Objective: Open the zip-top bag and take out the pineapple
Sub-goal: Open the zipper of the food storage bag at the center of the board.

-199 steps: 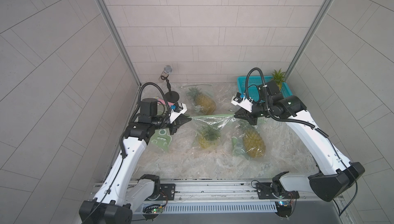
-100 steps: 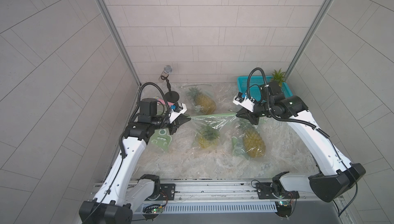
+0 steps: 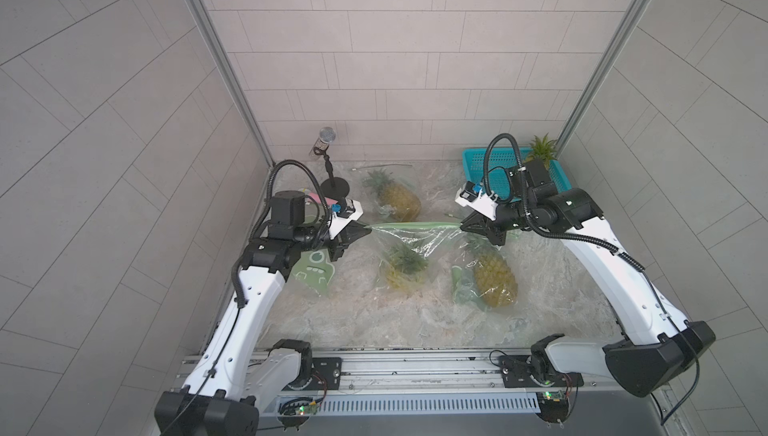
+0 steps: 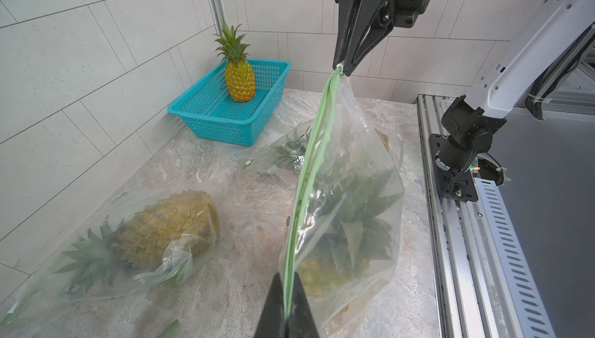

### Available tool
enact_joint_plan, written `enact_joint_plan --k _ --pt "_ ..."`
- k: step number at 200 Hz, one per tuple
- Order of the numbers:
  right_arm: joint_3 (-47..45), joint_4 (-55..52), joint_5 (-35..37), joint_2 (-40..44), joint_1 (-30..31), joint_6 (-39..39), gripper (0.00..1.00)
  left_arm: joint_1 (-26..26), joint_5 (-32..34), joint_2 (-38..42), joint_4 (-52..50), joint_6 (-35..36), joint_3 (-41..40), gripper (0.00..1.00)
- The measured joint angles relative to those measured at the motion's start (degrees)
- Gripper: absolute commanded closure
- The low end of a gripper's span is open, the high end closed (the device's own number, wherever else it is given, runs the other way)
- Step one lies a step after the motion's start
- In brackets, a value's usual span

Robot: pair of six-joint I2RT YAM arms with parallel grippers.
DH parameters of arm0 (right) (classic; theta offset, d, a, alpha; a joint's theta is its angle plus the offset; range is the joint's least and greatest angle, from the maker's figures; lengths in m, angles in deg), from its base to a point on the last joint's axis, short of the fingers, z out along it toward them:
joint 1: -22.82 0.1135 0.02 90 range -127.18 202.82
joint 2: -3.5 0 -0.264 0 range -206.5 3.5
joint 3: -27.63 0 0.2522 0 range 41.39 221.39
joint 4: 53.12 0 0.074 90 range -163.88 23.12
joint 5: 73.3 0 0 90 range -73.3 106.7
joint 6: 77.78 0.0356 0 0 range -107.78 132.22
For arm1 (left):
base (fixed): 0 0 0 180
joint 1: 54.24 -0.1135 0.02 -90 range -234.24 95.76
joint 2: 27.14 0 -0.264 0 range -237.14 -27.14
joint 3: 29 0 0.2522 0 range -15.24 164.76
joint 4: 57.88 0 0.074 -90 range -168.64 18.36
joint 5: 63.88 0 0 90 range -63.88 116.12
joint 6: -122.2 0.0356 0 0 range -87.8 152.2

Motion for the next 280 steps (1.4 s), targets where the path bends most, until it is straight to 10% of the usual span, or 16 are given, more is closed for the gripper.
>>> enact_joint_plan --k 106,205,280 --pt "-0.1 2.4 -1.6 -0.7 4.1 1.4 1.00 8.7 0.0 -0.2 1.3 -0.9 -0.1 1.00" --pt "4.7 5.4 4.9 -2.3 12.1 4.7 0.74 9.5 2.3 -0.2 1.4 -1.0 -0.1 1.00" --pt "11.8 6.3 6.3 -8.4 17.5 4.6 0.79 9.5 2.8 -0.2 1.3 -0.9 -0.1 1.00"
